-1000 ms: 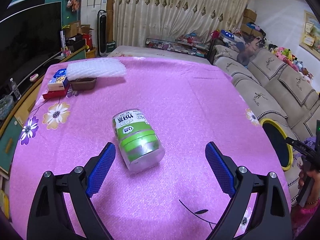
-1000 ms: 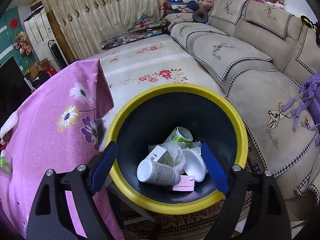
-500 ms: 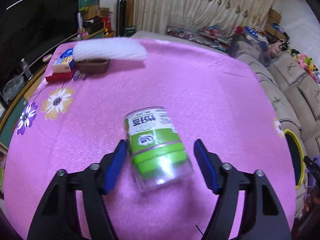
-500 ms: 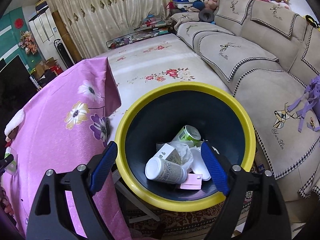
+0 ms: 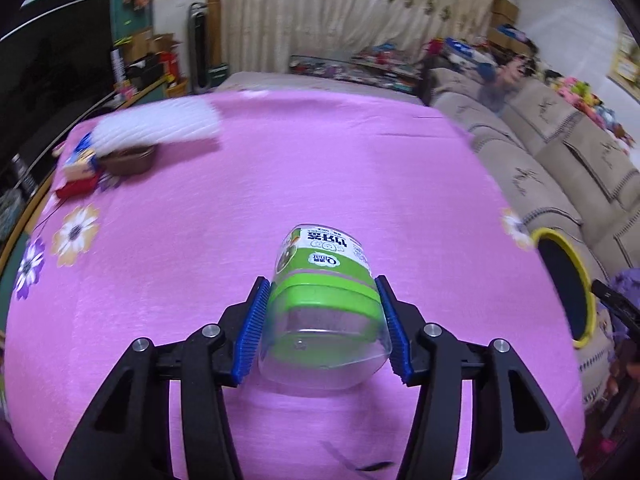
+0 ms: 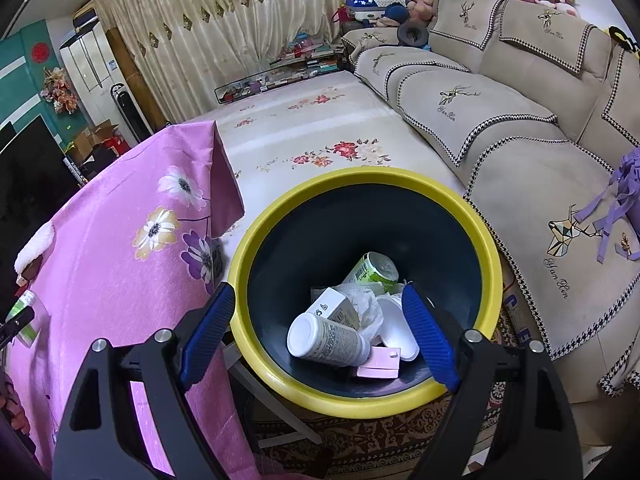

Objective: Collect trash
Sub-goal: 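Carry the plastic jar over the bin and open the left gripper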

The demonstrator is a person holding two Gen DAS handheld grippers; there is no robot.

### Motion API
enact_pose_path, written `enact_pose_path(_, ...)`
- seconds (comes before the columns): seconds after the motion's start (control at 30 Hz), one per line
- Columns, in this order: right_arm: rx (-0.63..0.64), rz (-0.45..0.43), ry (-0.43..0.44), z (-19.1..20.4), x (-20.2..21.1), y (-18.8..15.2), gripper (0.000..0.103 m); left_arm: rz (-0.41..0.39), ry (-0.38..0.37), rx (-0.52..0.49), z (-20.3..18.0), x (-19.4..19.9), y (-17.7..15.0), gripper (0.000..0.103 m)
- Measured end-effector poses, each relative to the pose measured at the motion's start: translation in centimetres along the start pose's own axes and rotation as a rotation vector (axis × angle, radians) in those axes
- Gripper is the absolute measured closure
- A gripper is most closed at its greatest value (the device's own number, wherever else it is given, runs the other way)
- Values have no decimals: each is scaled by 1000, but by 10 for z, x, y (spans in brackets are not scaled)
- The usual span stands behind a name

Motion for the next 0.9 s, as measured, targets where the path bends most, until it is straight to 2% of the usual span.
enact_pose_path(0.23, -13, -17, 7, -9, 8, -3, 22, -25, -85, -114, -58, 14, 7, 50)
enact_pose_path(0.43, -28, -46, 4, -21, 22, -4, 22, -35, -160, -265, -129, 26, 12, 50)
enact_pose_path(0.6, -47, -83, -14, -37, 41, -7, 22, 2, -256, -421, -211, 20, 16, 50)
enact_pose_path(0.7, -60, -102, -24, -49, 52, -8, 22, 20, -281, -505, -260, 11, 14, 50)
enact_pose_path(0.9, -96, -131, -51, -72, 66, -12, 22, 118, -336, -622, -344, -28, 11, 50)
Point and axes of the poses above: each gripper's, at about its wrist camera, not at the fingertips, and x roughly against the way its jaws point, z to its left, y to its top, the point moved 1 cm from there along -x, roughly the way its jaws point, and after that the axes turned 12 degrees about z, right-handed, at the moved point
